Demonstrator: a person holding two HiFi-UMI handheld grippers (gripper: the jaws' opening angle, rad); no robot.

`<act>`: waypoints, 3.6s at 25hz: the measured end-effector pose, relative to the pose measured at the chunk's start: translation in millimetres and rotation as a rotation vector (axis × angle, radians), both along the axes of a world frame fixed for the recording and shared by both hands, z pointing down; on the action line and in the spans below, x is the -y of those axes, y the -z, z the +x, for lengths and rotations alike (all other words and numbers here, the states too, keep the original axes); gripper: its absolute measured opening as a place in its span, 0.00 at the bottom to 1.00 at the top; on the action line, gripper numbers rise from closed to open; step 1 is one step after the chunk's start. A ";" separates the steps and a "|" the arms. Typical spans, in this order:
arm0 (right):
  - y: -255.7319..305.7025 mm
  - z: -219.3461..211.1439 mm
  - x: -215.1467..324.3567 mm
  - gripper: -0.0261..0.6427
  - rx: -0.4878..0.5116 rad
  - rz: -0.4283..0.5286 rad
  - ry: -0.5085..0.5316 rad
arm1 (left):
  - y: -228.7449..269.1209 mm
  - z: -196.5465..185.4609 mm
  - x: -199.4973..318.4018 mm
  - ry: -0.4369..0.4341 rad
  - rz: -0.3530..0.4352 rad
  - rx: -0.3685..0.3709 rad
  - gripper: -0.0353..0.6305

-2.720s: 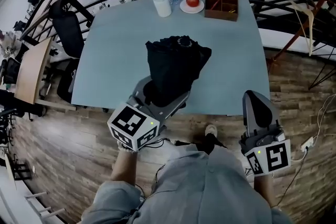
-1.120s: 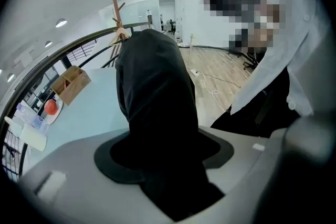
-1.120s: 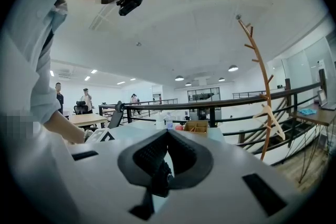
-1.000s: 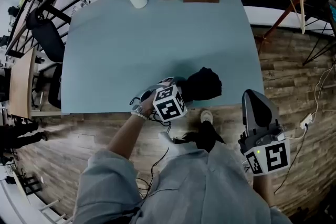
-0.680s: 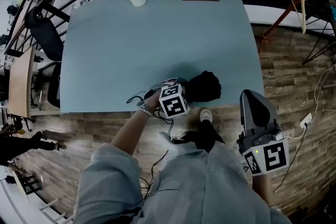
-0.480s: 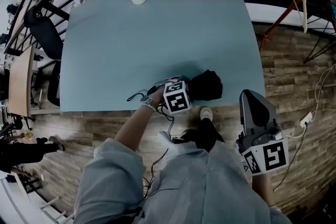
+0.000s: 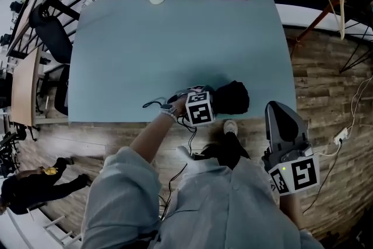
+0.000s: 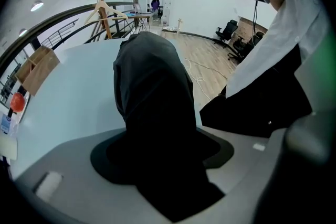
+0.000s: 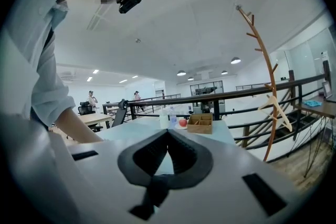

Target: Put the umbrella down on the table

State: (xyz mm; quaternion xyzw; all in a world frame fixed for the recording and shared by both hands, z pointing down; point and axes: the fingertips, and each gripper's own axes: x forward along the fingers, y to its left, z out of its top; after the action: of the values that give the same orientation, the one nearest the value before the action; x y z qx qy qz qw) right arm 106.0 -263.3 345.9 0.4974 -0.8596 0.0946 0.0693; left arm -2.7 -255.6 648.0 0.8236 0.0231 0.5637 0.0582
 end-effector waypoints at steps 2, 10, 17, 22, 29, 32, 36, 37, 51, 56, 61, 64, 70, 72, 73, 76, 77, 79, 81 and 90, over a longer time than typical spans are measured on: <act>-0.8 -1.2 2.7 0.04 0.003 0.001 0.007 | -1.0 0.8 0.6 -0.001 0.000 -0.008 0.48; -3.4 -7.0 12.6 0.04 0.012 0.003 0.037 | -4.1 4.0 4.2 -0.001 0.000 0.003 0.48; -1.0 -20.3 13.8 0.04 0.014 0.006 0.074 | -3.5 4.4 4.1 -0.005 0.000 0.009 0.48; -0.3 -25.6 9.6 0.04 0.015 0.009 0.085 | -3.6 4.3 5.1 -0.003 0.002 0.017 0.48; 5.6 -22.4 2.4 0.04 0.010 0.025 0.062 | -3.8 4.4 4.0 0.006 0.002 0.032 0.48; 8.8 -21.9 -0.4 0.04 0.006 0.032 0.051 | -3.3 3.8 4.6 0.005 -0.003 0.031 0.48; 11.4 -20.8 -4.7 0.04 -0.004 0.036 0.040 | -1.4 4.0 5.0 0.017 -0.010 0.040 0.48; 11.6 -20.5 -5.9 0.04 -0.005 0.036 0.037 | -0.2 4.8 5.3 0.026 -0.016 0.036 0.49; 14.6 -26.7 -14.5 0.04 -0.015 0.050 0.019 | 31.8 5.3 16.8 0.152 -0.025 -0.106 0.53; 16.0 -31.4 -18.3 0.04 -0.017 0.053 0.020 | 53.6 7.6 29.5 0.253 0.004 -0.227 0.53; 14.6 -38.1 -21.4 0.04 -0.020 0.053 0.027 | 80.5 8.6 43.7 0.426 -0.016 -0.385 0.53; 16.1 -40.5 -26.1 0.04 -0.020 0.056 0.029 | 97.2 5.3 55.4 0.559 -0.009 -0.480 0.45; 16.4 -40.5 -32.0 0.04 -0.022 0.059 0.019 | 118.6 -10.6 76.9 0.717 0.124 -0.575 0.14; 16.7 -39.4 -34.5 0.04 -0.023 0.061 0.013 | 124.6 -13.6 78.8 0.741 0.154 -0.598 0.06; 17.1 -39.0 -35.7 0.04 -0.024 0.062 0.010 | 128.2 -13.8 78.3 0.750 0.150 -0.616 0.06; 17.5 -39.1 -39.5 0.04 -0.024 0.064 0.005 | 139.0 -14.5 76.2 0.777 0.133 -0.667 0.06; 17.7 -39.8 -40.8 0.04 -0.024 0.065 0.004 | 142.5 -15.3 75.9 0.783 0.136 -0.680 0.06; 18.8 -41.6 -43.8 0.04 -0.024 0.067 0.003 | 150.6 -17.4 75.3 0.796 0.143 -0.704 0.06; 20.5 -44.2 -47.1 0.04 -0.025 0.070 0.002 | 160.9 -20.1 74.5 0.811 0.152 -0.733 0.06; 24.8 -54.0 -57.1 0.04 -0.029 0.087 -0.005 | 204.8 -40.0 63.4 0.869 0.208 -0.844 0.06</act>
State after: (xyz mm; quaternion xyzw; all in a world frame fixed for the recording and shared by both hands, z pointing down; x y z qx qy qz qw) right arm 52.0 -206.2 321.1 0.5032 -0.8606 0.0500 0.0600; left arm -42.7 -319.0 443.2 0.9113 -0.3488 0.1129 0.1876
